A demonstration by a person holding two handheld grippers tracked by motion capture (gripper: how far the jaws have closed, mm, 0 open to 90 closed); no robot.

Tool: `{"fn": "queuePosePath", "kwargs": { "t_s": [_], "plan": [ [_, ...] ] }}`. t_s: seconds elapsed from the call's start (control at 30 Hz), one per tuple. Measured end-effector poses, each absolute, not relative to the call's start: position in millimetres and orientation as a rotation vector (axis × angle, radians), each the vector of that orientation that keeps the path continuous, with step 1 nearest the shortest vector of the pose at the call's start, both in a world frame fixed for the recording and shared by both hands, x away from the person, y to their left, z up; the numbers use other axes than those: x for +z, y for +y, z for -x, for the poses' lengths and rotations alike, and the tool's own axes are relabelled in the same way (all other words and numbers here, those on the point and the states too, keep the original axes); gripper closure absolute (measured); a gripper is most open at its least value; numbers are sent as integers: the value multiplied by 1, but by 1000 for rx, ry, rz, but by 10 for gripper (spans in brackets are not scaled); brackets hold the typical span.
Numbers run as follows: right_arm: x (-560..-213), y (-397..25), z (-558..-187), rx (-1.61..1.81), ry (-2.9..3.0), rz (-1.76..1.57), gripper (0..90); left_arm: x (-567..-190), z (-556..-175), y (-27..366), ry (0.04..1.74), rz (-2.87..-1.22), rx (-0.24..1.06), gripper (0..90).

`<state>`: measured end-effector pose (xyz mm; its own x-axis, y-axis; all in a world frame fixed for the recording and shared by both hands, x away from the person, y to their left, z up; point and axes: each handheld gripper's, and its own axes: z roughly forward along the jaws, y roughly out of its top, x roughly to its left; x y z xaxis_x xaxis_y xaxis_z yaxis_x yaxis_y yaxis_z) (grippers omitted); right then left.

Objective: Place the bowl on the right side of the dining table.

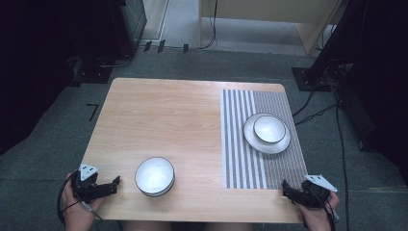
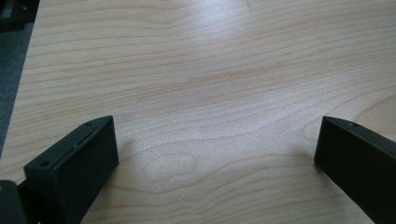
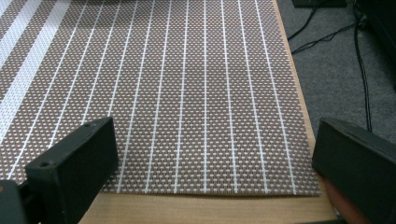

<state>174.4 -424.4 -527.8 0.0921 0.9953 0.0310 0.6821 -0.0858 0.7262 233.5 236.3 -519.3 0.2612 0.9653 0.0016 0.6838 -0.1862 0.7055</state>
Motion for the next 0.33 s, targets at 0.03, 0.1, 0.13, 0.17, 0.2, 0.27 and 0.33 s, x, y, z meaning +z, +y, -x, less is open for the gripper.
{"fn": "queuePosePath", "kwargs": {
  "t_s": [0.03,0.1,0.13,0.17,0.2,0.27,0.33],
  "plan": [
    [-528,-424,-174,741,1642,-1821,1,-519,-233,236,1488,-1947,617,0],
    [-528,-423,-173,744,1647,-1812,1,-519,-233,236,1488,-1947,616,0],
    [-528,-423,-173,744,1647,-1813,1,-519,-233,236,1488,-1946,616,0],
    [-528,-423,-173,747,1648,-1814,1,-519,-233,236,1488,-1947,616,0],
    [-528,-423,-173,747,1649,-1814,1,-519,-233,236,1488,-1947,616,0],
    [-528,-424,-173,748,1650,-1814,1,-519,-233,236,1487,-1947,616,0],
    [-529,-424,-173,748,1651,-1813,1,-519,-233,236,1487,-1947,616,0]
  ]
}}
